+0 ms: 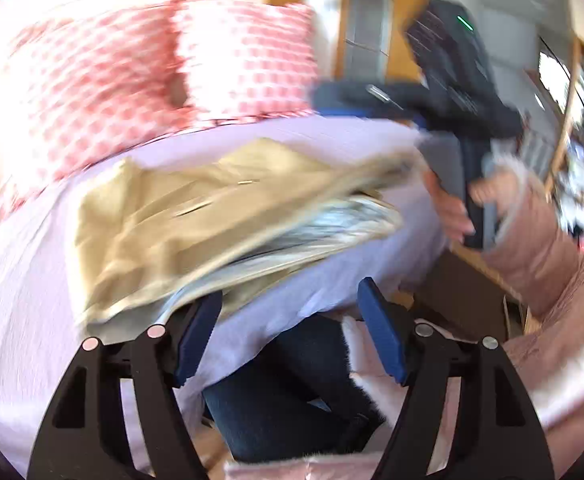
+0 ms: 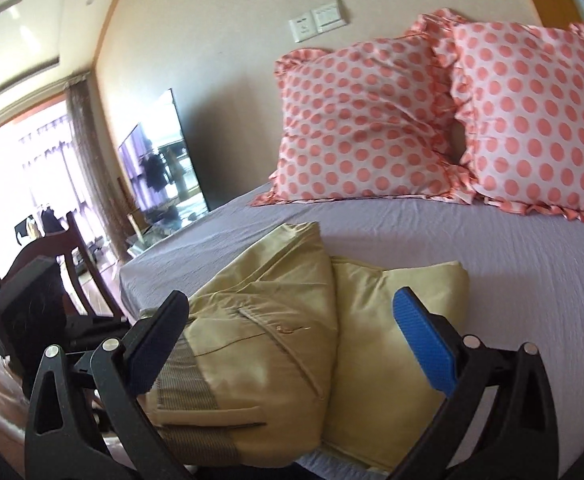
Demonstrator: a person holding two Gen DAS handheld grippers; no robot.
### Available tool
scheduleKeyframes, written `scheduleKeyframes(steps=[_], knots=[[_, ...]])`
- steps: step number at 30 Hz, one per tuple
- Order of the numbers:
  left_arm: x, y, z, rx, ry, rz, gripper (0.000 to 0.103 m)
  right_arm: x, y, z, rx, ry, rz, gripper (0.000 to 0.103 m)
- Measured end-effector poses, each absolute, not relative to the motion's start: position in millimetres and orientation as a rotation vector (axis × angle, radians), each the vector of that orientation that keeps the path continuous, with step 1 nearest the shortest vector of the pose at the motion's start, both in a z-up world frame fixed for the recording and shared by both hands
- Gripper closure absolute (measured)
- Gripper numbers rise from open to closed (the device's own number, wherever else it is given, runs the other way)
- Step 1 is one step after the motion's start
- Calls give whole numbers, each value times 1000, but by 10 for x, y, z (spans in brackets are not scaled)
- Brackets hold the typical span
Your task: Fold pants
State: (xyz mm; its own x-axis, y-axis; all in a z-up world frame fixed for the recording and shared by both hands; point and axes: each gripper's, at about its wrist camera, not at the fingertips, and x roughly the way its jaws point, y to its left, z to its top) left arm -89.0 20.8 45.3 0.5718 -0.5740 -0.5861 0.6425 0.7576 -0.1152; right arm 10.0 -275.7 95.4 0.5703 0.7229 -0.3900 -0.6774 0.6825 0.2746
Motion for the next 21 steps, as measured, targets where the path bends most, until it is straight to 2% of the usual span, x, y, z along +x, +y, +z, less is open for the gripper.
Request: scheduleKeyframes(steps=[3, 4, 7, 10, 14, 16, 17, 18, 20, 21], knots=[[-942, 681, 440, -32, 636, -631, 32, -153, -2464, 974, 6, 461, 915, 1], [-976, 766, 429, -59, 629, -583, 25, -243, -2364, 967, -22, 447, 943, 1], [-977, 961, 439, -112, 607, -514, 23, -492, -2001, 894, -149, 422, 982, 1], [-1008, 1124, 435, -130, 593, -481, 23, -615, -1657, 764, -270, 430, 963, 12], [-1054, 1215, 399, -129, 589, -452, 23, -652, -1307, 539, -403, 458, 921, 16], [-1099, 1231, 385, -138, 586, -446, 21, -651, -1197, 449, -475, 442, 864, 34], [-1096, 1227, 379, -141, 585, -444, 21, -629, -1155, 412, -517, 429, 803, 62], [-1085, 1233, 373, -144, 583, -442, 21, -585, -1149, 404, -527, 434, 784, 74], [-1052, 1232, 362, -150, 583, -440, 20, -493, -1228, 473, -472, 445, 768, 91], [-1038, 1238, 365, -153, 583, -439, 20, -455, -1272, 525, -448, 447, 756, 93]])
